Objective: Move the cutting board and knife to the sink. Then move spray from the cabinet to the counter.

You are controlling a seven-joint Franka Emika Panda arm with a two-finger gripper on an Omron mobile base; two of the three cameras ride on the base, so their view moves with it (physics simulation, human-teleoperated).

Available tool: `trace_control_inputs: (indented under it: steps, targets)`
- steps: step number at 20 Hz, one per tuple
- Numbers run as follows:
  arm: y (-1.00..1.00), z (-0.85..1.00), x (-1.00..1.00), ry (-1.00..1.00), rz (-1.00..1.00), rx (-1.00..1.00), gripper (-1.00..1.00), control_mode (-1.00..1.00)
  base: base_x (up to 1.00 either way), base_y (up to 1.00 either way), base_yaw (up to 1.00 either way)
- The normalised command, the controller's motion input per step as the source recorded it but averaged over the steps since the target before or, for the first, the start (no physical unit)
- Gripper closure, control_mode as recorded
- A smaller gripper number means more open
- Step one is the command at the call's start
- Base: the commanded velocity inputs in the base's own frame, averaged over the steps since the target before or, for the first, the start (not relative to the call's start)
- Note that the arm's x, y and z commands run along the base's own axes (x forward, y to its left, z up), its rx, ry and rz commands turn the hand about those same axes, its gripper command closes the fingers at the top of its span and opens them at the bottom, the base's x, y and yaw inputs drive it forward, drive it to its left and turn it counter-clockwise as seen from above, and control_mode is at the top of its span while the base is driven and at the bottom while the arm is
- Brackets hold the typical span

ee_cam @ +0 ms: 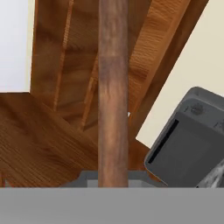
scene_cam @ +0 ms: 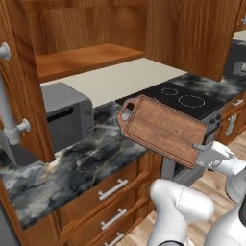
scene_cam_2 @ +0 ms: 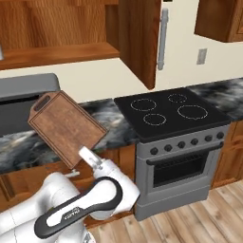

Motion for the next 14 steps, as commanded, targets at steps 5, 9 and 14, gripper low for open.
trace_control_inputs:
  steps: [5, 9, 14]
  targets:
    - [0.0, 0.0, 0.0, 0.0, 0.0, 0.0, 1.0, 1.0, -0.58, -1.0, 0.0]
    - [0.0, 0.0, 0.0, 0.0, 0.0, 0.0, 1.0, 1.0, -0.38, -1.0, -0.06]
    - [0.0, 0.0, 0.0, 0.0, 0.0, 0.0, 1.0, 1.0, -0.14, -1.0, -0.25]
